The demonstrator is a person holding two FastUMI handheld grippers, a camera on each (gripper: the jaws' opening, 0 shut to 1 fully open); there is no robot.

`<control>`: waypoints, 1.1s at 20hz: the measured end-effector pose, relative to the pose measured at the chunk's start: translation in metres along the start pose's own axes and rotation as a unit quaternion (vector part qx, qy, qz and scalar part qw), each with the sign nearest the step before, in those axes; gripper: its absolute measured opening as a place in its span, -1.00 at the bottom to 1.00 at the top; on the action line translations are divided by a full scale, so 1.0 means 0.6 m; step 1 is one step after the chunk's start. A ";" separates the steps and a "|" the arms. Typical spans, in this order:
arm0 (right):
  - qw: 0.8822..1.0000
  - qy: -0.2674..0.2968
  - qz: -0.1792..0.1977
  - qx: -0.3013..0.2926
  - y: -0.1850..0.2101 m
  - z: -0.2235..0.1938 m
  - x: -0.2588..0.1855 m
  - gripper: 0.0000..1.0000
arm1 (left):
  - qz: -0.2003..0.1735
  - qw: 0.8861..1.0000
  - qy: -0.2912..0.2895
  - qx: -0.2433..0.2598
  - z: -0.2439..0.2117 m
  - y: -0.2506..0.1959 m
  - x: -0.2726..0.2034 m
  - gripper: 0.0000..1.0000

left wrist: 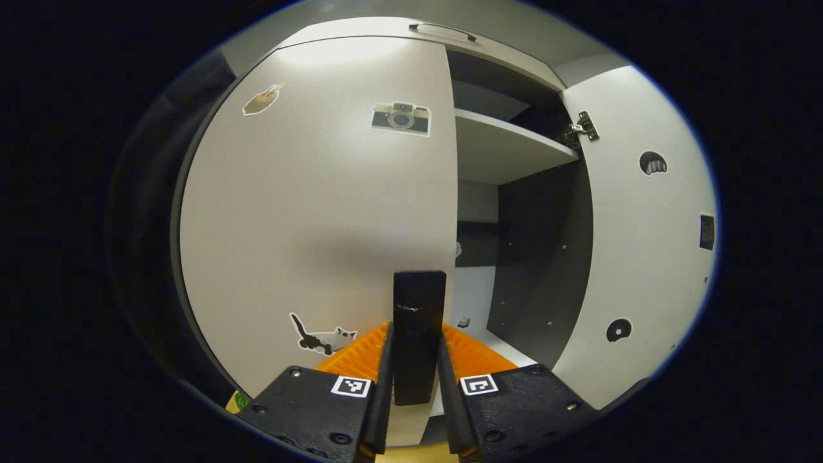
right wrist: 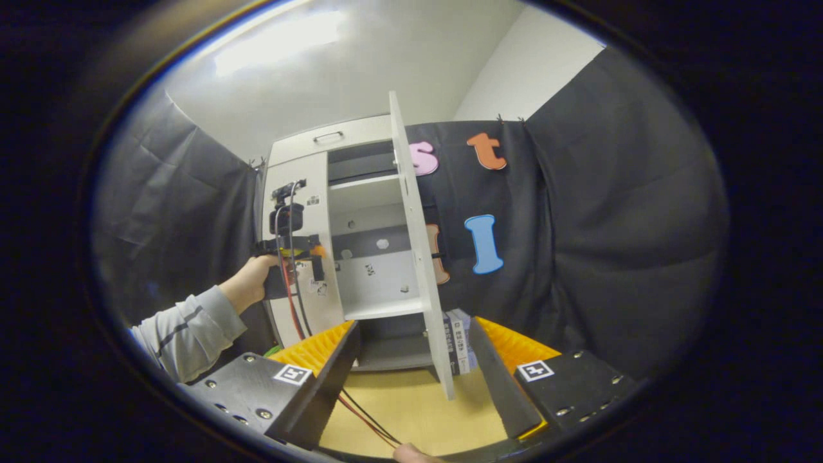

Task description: Open the right door of the double-door shoe cabinet with the right hand, and open the left door with the left hand.

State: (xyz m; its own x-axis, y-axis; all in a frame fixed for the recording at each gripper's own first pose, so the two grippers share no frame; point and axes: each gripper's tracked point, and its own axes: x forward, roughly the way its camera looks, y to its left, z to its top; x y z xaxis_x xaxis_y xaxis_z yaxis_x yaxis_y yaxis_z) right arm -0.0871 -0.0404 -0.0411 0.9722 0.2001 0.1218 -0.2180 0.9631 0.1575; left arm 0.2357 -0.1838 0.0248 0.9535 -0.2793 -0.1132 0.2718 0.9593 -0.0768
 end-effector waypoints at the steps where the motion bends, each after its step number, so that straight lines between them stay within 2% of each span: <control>1: 1.000 -0.001 0.001 0.005 0.001 0.002 0.000 1.00 | 0.005 1.000 -0.003 0.018 -0.003 0.002 -0.006 -0.29; 4: 1.000 0.004 -0.001 0.005 0.003 -0.003 -0.001 0.94 | 0.020 1.000 -0.001 0.019 0.002 0.003 -0.002 -0.38; 10: 1.000 0.017 0.002 -0.007 0.012 -0.018 0.006 1.00 | 0.043 0.999 0.020 0.023 -0.004 0.005 -0.028 -0.49; 13: 1.000 0.021 0.004 -0.005 0.014 -0.023 0.012 0.94 | 0.034 0.999 0.018 0.024 -0.004 0.006 -0.068 -0.51; 14: 1.000 0.022 0.006 -0.006 0.017 -0.025 0.007 1.00 | 0.029 0.999 0.013 0.025 -0.004 0.007 -0.082 -0.51; 16: 1.000 0.023 0.008 -0.009 0.022 -0.031 0.004 0.94 | 0.018 0.999 0.016 0.030 -0.005 0.008 -0.111 -0.51; 17: 1.000 0.024 0.008 -0.011 0.021 -0.038 0.003 1.00 | 0.012 0.999 0.018 0.032 -0.004 0.010 -0.125 -0.51; 22: 0.999 0.027 0.015 -0.012 0.034 -0.045 0.004 1.00 | -0.012 0.999 0.025 0.039 0.001 0.033 -0.201 -0.51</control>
State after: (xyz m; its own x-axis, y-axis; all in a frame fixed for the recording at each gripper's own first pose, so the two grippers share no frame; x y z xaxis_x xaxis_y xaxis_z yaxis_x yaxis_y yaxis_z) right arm -0.0872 -0.0156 -0.0640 0.9685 0.2380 0.0728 -0.2459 0.9604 0.1310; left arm 0.1263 -0.1310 0.0374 0.9391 -0.3031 -0.1620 0.3067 0.9518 -0.0027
